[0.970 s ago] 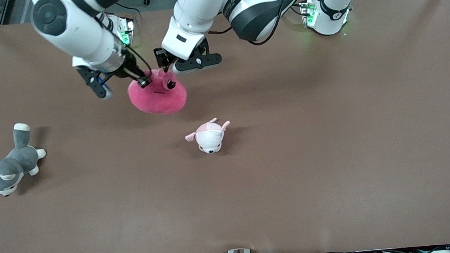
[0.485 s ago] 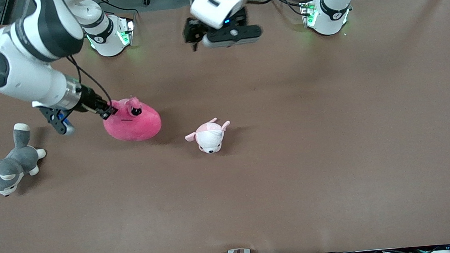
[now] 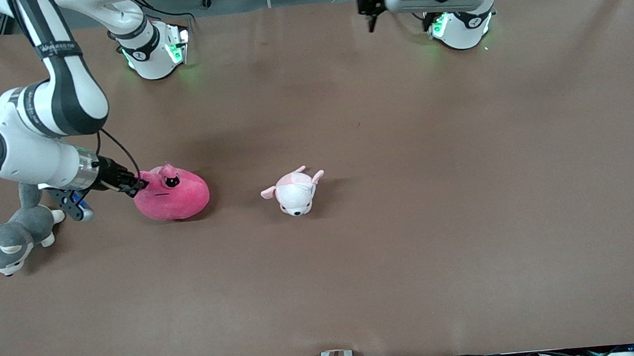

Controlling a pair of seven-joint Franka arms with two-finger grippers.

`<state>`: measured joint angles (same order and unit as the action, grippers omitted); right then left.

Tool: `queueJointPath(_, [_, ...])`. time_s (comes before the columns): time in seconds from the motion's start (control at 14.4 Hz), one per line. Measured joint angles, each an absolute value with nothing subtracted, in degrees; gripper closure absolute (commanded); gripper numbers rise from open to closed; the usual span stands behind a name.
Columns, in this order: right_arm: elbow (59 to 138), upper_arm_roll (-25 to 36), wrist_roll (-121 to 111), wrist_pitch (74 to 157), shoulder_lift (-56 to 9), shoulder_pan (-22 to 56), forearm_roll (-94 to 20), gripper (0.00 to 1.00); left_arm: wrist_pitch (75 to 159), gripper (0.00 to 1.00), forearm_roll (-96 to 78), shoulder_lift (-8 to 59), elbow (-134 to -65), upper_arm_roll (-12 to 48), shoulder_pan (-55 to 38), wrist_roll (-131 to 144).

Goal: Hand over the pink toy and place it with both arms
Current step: 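Open the left gripper and pull the right gripper away with the plush, then lower the pink plush beside the grey cat and open the right gripper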

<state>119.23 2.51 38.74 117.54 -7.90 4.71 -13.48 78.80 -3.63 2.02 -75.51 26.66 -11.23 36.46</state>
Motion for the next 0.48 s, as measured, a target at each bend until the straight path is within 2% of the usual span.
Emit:
queueJointPath(0.07, [119.2, 2.5, 37.9, 117.7, -8.6, 3.8, -13.5, 0.66, 78.7, 0.00, -3.6, 0.3, -77.6, 26.6, -9.1, 34.5])
queueJointPath(0.14, [119.2, 2.5, 37.4, 118.1, -9.1, 3.1, -13.5, 0.37, 78.6, 0.00, -3.6, -1.3, -79.6, 26.6, -6.9, 32.3])
queueJointPath(0.21, [119.2, 2.5, 36.8, 118.5, -9.6, 2.4, -13.5, 0.03, 78.5, 0.00, -3.6, -2.7, -81.4, 26.6, -4.5, 29.5])
queueJointPath(0.28, [119.2, 2.5, 35.6, 118.8, -10.1, 1.8, -13.5, 0.00, 78.4, 0.00, -3.6, -3.7, -83.0, 26.5, -2.0, 26.0])
queueJointPath(0.48, [118.6, 2.5, 29.8, 120.5, -10.7, 1.1, -13.5, 0.00, 78.4, 0.00, -3.6, -4.8, -85.4, 26.3, 5.8, 16.5])
